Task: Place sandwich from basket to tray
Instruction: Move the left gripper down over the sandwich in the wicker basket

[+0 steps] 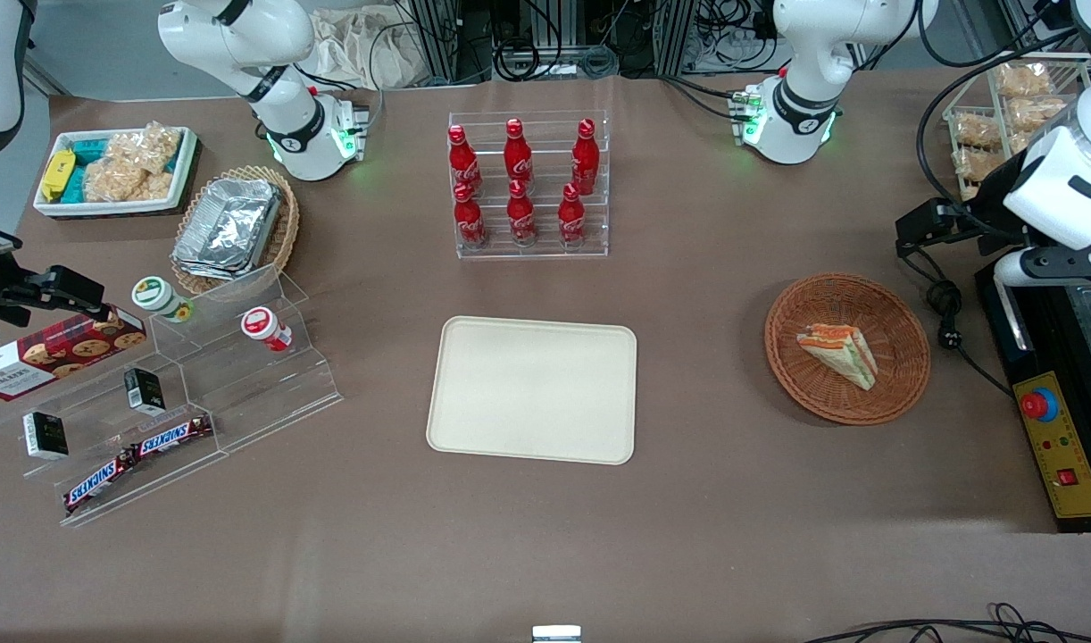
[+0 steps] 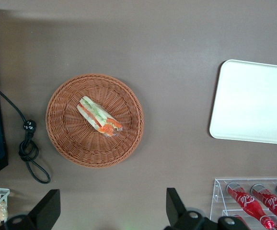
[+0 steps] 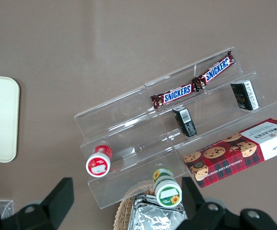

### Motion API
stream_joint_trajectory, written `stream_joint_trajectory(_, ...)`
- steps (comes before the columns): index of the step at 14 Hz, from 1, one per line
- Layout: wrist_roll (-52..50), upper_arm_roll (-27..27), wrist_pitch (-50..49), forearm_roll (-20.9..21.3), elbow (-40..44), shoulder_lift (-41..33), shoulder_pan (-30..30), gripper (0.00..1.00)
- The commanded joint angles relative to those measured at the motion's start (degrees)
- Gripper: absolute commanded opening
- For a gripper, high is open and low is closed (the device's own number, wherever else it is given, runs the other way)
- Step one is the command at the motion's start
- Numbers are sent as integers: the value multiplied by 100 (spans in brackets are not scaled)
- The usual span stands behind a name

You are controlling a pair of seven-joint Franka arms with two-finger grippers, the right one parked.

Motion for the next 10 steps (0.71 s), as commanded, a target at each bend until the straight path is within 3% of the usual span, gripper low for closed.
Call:
stream_joint_trajectory(1,-224,20,-48,84,150,80,-73,99)
stream_joint_trajectory(4,-741,46,-57,111,71,193,-29,99)
stream_joint_trajectory(6,-1977,99,65,32,-131,299,49,99)
stream_joint_trajectory(10,-3747,108,1556,40,-1429,344,243,99)
